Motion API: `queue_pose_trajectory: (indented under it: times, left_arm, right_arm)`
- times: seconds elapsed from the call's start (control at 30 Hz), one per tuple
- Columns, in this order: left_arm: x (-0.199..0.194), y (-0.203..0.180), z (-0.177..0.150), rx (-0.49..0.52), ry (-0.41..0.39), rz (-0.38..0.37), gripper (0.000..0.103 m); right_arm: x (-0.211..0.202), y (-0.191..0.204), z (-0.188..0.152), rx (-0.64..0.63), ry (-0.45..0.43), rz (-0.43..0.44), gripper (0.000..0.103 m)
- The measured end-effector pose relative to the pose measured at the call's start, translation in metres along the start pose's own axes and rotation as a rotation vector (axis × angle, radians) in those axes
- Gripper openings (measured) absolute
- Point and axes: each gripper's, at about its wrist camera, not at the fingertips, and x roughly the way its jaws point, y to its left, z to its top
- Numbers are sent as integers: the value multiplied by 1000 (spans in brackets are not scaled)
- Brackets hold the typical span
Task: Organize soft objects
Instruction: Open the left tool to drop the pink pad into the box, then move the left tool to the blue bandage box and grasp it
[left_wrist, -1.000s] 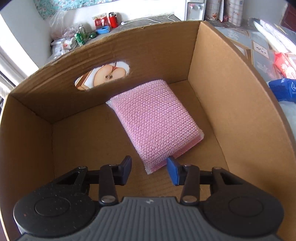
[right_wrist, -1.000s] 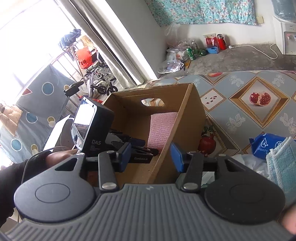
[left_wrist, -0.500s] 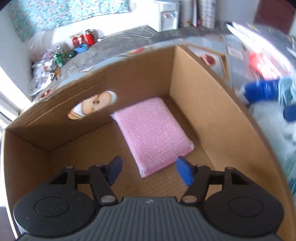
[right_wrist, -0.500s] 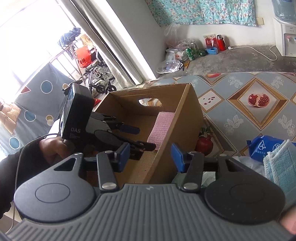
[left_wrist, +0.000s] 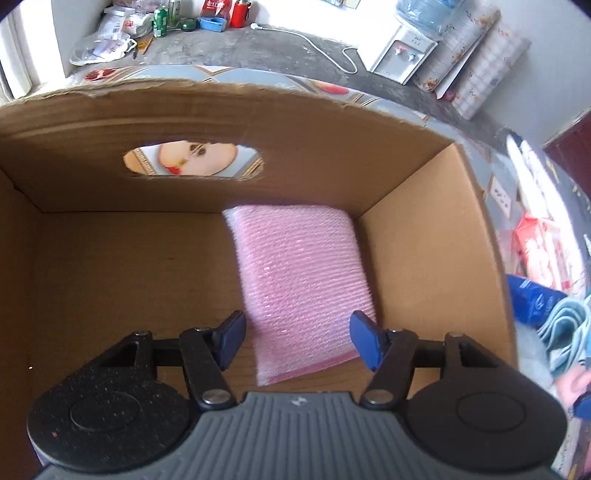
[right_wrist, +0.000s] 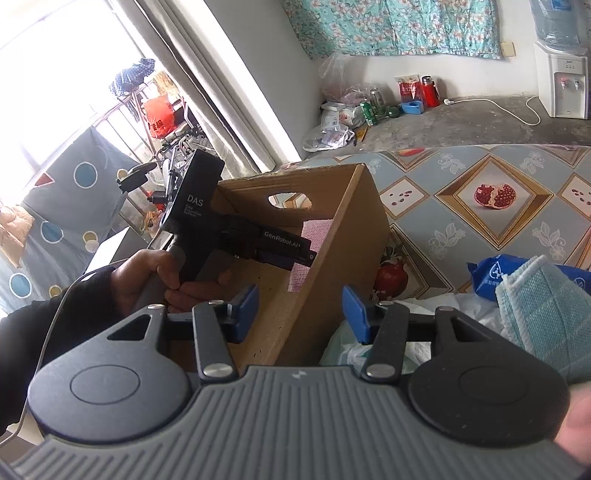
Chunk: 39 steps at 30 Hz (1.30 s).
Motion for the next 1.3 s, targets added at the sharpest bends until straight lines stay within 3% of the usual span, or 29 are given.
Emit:
queue_pose_trajectory:
  times: [0.23,0.37,0.6,0.77,0.93,1.13,1.3]
  left_arm:
    - [-3,-7,3,-28,-54,-3,65]
    - [-17,-13,-2,-41,-101,64,68]
    - [-90,-35,-26,-20,-262,155,72]
    - [-153,-79,-64,95,-386,173,82]
    - [-190,-135,-112,230,-459,190,87]
    - [-190,-214,-165,387,-524,125,91]
    - [-163,-272,-187,448,-516,58,91]
  right_arm:
    - [-13,-2,-9,9,-7,-22,50]
    - [-20,0,-13,7,-18,-35,51]
    - [-48,5,-27,5,-84,-71,60]
    - [-76,-2,-45,48,-125,-92,67]
    - [-115,-24,-65,82,-164,-157,71]
    - [-174,-69,-89,153,-205,-264,74]
    - [-223,-120,-98,258,-219,-306,75]
